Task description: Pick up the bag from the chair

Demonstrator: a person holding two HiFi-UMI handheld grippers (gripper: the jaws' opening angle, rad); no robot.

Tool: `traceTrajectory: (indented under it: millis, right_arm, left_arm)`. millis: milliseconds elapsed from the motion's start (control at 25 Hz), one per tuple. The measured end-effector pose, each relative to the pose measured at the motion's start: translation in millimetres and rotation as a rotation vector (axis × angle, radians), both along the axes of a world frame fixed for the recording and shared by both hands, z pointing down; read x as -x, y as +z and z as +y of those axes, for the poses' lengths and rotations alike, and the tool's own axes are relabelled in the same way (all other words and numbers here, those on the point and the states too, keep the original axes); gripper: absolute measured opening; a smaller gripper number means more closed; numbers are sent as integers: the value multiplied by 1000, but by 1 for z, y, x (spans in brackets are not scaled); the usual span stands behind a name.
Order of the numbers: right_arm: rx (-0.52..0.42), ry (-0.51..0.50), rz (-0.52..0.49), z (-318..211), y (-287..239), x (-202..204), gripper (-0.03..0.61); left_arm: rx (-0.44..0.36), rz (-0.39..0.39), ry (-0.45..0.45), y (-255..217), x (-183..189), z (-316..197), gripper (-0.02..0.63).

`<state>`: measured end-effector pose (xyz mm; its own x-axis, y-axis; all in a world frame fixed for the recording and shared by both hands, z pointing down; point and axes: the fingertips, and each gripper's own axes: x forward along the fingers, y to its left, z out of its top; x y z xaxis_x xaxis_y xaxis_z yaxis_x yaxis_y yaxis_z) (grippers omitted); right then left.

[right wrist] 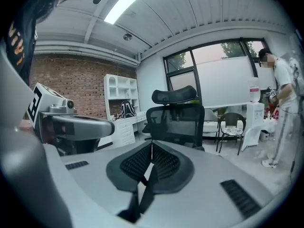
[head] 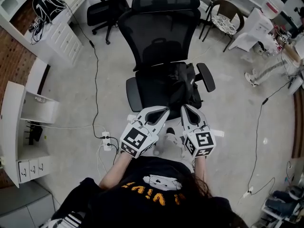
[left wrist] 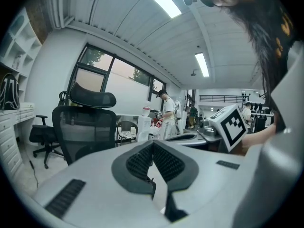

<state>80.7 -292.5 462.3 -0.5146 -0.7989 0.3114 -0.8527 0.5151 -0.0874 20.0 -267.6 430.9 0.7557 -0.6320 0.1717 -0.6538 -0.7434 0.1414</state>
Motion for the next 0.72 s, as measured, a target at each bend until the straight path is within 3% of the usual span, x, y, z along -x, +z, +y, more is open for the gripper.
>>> traceTrajectory:
  millis: [240, 560, 720]
  right_arm:
    - [13, -47, 32, -58, 20, -26, 6]
    - [109, -156, 141, -134, 75, -37, 11]
    - [180, -194, 206, -159, 111, -34, 194]
  left_arm:
    - [15, -15, -102, 4, -10, -33, -1]
    - [20, -44, -236, -2, -19, -71, -1]
    - [26, -58, -300, 0, -19, -83, -1]
